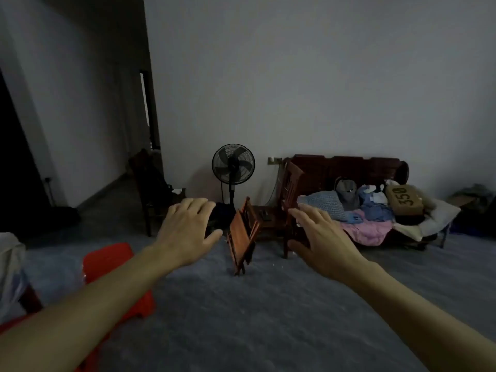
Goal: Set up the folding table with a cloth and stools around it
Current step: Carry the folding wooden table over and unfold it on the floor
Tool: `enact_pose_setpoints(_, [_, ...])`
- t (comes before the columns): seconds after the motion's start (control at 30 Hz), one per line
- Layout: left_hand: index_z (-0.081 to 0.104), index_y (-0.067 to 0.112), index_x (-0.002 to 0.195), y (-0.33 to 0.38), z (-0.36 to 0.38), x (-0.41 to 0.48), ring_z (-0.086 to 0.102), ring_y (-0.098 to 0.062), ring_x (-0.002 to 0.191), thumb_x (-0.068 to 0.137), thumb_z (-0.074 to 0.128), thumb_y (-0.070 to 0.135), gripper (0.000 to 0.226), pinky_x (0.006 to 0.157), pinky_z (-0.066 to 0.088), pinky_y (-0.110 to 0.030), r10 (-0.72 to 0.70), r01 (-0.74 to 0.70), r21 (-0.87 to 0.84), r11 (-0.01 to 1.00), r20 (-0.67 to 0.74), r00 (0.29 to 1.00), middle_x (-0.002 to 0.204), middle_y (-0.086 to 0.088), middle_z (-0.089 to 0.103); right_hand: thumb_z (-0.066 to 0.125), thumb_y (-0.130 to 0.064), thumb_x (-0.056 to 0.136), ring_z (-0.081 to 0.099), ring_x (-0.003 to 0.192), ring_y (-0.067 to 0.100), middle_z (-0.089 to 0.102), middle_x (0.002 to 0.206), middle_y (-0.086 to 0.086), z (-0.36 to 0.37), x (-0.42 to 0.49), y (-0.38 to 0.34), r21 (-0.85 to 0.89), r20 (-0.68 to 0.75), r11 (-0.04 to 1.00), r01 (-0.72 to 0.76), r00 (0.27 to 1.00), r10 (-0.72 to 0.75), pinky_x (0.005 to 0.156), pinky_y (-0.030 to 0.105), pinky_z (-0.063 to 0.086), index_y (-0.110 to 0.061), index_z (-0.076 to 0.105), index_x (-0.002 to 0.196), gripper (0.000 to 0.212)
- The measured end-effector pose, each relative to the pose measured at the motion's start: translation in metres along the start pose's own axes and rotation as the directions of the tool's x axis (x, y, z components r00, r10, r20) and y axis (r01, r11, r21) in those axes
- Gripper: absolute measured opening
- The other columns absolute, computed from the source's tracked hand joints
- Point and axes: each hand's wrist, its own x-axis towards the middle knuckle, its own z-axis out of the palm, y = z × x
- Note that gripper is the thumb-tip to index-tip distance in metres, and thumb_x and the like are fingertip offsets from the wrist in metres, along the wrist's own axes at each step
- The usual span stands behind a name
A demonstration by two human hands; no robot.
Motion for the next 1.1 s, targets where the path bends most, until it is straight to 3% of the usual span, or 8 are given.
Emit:
enact_pose_setpoints(0.2, [0.038, 0.022, 0.145, -0.011, 0.066, 0.074, 0.035, -0.018, 0.136, 0.09, 0.05, 0.058, 0.067, 0.109, 0.032, -0.039, -0.034, 0.035, -0.018, 0.999, 0.041, 0.999, 0.148, 0.002, 0.04, 0.055, -0.05, 0.093, 0.02, 0.147, 0.022, 0.022, 0.161, 0.0, 0.055, 0.075, 0.054, 0.059, 0.032, 0.997, -0.053, 0.998, 0.052, 0.116, 0.045, 0.03, -0.026, 0.024, 0.154, 0.073])
enact_pose_setpoints(0.33, [0.036, 0.021, 0.147, -0.008, 0.109, 0.144, 0.032, -0.017, 0.138, 0.09, 0.05, 0.058, 0.069, 0.112, 0.031, -0.038, 0.005, -0.008, 0.075, 0.997, 0.047, 0.999, 0.149, 0.002, 0.038, 0.056, -0.048, 0.094, 0.017, 0.147, 0.021, 0.018, 0.161, -0.002, 0.088, 0.132, 0.102, 0.104, 0.018, 0.994, -0.045, 0.999, 0.044, 0.118, 0.041, 0.024, -0.027, 0.022, 0.153, 0.071])
enact_pose_setpoints(0.67, [0.035, 0.022, 0.147, -0.007, 0.219, 0.3, 0.032, -0.017, 0.137, 0.092, 0.05, 0.054, 0.065, 0.109, 0.032, -0.036, -0.043, 0.045, -0.01, 0.999, 0.169, 0.985, 0.149, 0.003, 0.037, 0.057, -0.046, 0.094, 0.019, 0.147, 0.025, 0.02, 0.161, 0.002, 0.134, 0.282, 0.232, 0.174, 0.019, 0.98, -0.099, 0.995, 0.097, 0.116, 0.045, 0.03, -0.024, 0.02, 0.154, 0.074])
enact_pose_setpoints(1.1, [0.036, 0.022, 0.145, -0.088, 0.368, 0.465, 0.032, -0.017, 0.137, 0.092, 0.052, 0.052, 0.064, 0.107, 0.036, -0.038, -0.021, 0.04, -0.116, 0.992, 0.161, 0.987, 0.149, 0.003, 0.037, 0.059, -0.043, 0.094, 0.019, 0.147, 0.023, 0.019, 0.161, 0.002, 0.251, 0.475, 0.283, 0.138, 0.081, 0.986, -0.095, 0.993, 0.084, 0.115, 0.045, 0.032, -0.023, 0.022, 0.153, 0.073])
